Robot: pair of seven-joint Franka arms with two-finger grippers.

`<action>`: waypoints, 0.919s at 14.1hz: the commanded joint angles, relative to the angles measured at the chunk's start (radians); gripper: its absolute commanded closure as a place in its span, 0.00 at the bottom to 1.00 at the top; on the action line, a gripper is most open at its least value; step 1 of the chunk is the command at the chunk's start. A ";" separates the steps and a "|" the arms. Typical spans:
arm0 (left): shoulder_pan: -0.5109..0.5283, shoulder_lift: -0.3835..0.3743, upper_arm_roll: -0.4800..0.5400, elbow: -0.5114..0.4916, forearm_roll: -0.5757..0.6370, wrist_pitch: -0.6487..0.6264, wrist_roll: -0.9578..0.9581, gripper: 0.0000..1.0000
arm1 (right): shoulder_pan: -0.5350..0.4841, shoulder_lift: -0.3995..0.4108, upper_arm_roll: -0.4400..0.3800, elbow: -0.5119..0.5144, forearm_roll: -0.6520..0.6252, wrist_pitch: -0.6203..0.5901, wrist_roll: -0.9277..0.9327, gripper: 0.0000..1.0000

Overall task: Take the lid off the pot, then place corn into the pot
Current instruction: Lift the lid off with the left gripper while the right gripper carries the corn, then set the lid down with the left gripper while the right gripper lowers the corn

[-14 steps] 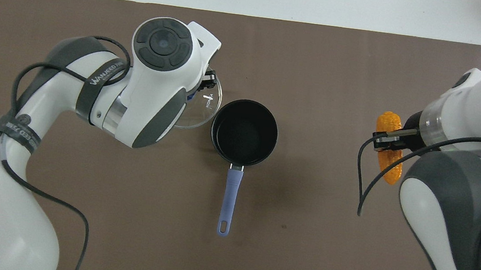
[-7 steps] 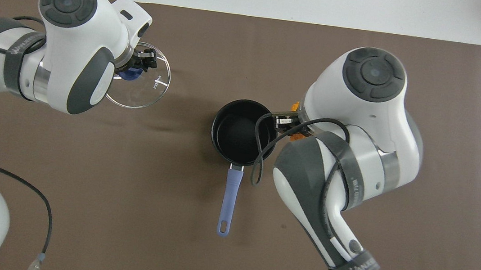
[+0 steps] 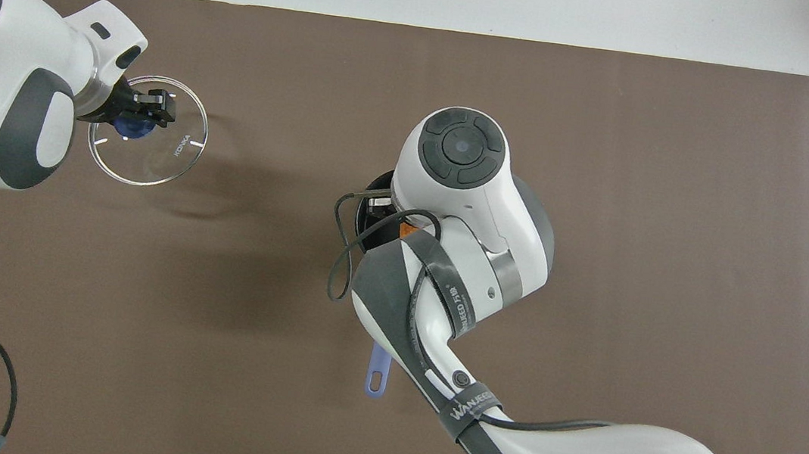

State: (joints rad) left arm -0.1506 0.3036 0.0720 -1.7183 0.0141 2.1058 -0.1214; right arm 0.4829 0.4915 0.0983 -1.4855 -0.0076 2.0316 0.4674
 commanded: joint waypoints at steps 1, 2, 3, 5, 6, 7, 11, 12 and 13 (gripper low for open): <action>0.037 -0.107 -0.011 -0.166 -0.013 0.091 0.072 1.00 | -0.009 0.019 0.000 -0.005 -0.006 0.047 0.017 1.00; 0.040 -0.138 -0.009 -0.229 -0.013 0.133 0.095 1.00 | -0.010 0.019 0.000 -0.013 -0.005 0.061 0.016 1.00; 0.066 -0.167 -0.011 -0.286 -0.013 0.172 0.115 1.00 | -0.010 0.019 0.000 -0.018 -0.005 0.058 0.016 1.00; 0.088 -0.219 -0.009 -0.387 -0.013 0.221 0.179 1.00 | -0.010 0.012 0.000 -0.051 0.000 0.064 0.016 0.96; 0.110 -0.244 -0.011 -0.430 -0.013 0.240 0.207 1.00 | -0.010 0.009 0.000 -0.055 0.001 0.064 0.016 0.90; 0.123 -0.270 -0.009 -0.482 -0.013 0.270 0.235 1.00 | -0.010 0.009 0.000 -0.056 0.003 0.062 0.016 0.83; 0.170 -0.368 -0.009 -0.654 -0.013 0.339 0.319 1.00 | -0.010 0.009 -0.002 -0.041 -0.011 0.053 0.014 0.00; 0.199 -0.389 -0.009 -0.690 -0.013 0.350 0.341 1.00 | -0.009 0.007 -0.003 -0.032 -0.011 0.049 0.016 0.00; 0.216 -0.412 -0.009 -0.726 -0.013 0.362 0.380 1.00 | -0.009 0.001 -0.008 -0.032 -0.012 0.045 0.014 0.00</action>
State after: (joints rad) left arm 0.0232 -0.0220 0.0727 -2.3441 0.0132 2.4234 0.1922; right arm 0.4780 0.5108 0.0928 -1.5120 -0.0087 2.0686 0.4674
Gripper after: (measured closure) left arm 0.344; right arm 0.106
